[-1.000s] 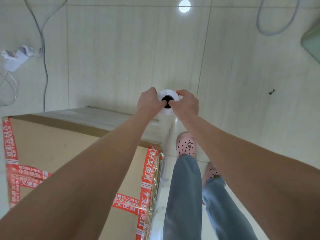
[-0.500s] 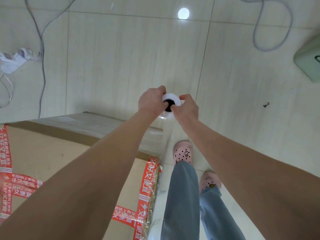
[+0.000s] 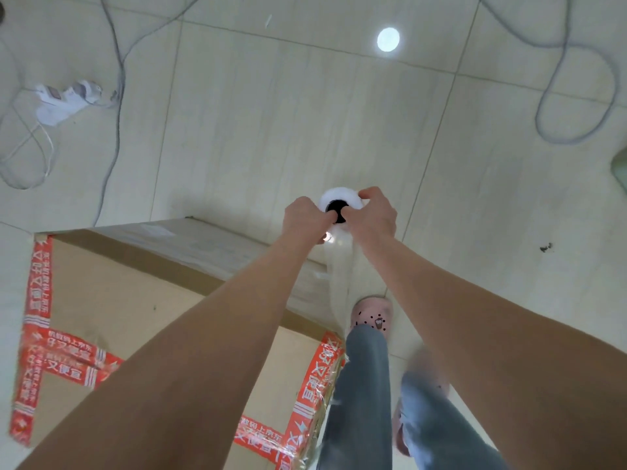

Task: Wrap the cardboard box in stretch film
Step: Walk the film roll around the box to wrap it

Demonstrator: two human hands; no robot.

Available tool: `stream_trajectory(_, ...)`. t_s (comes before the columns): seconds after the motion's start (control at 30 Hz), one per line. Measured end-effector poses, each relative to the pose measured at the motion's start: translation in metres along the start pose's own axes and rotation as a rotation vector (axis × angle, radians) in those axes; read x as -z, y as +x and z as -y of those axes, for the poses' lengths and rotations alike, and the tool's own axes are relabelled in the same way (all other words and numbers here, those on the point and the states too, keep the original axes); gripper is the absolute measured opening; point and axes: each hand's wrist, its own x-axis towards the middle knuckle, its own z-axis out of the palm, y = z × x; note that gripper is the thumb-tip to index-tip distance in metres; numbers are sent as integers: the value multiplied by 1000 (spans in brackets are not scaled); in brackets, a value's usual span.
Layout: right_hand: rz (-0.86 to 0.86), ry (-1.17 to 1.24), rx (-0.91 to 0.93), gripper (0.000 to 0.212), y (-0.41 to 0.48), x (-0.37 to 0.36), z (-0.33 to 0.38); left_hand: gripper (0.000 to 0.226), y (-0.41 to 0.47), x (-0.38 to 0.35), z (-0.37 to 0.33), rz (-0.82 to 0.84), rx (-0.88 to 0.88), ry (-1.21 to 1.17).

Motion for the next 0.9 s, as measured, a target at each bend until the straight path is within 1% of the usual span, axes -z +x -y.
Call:
stream_trajectory(0.1, -5, -26, 22, 27, -1, -2, 0, 29, 5, 6, -6, -17, -217, 282)
stream_trajectory(0.2, 6, -71, 29, 32, 2, -2, 1, 35, 9, 3, -21, -21, -386, 552)
stream_trajectory(0.27, 39, -137, 46, 36, 6, 1, 2, 34, 8, 0, -30, -24, -404, 645)
stream_trajectory(0.37, 85, -261, 84, 41, 13, 4, 10, 30, 11, 3, -34, -22, -345, 652)
stream_trajectory(0.47, 131, -346, 120, 42, 21, 2, 30, 24, 19, 15, -32, -81, -237, 527)
stream_trajectory(0.57, 154, -308, 170, 38, 26, -7, 46, 4, 30, 29, -26, -124, -105, 354)
stream_trajectory(0.63, 164, -286, 201, 36, 29, -16, 54, 7, 37, 40, -19, -160, -19, 203)
stream_trajectory(0.7, 220, -312, 196, 40, 30, -27, 63, 10, 42, 51, -13, -205, 75, 40)
stream_trajectory(0.77, 301, -336, 197, 44, 31, -39, 73, 13, 45, 62, -6, -236, 164, -74)
stream_trajectory(0.9, 419, -414, 258, 38, 30, -74, 96, 20, 46, 81, 16, -298, 335, -261)
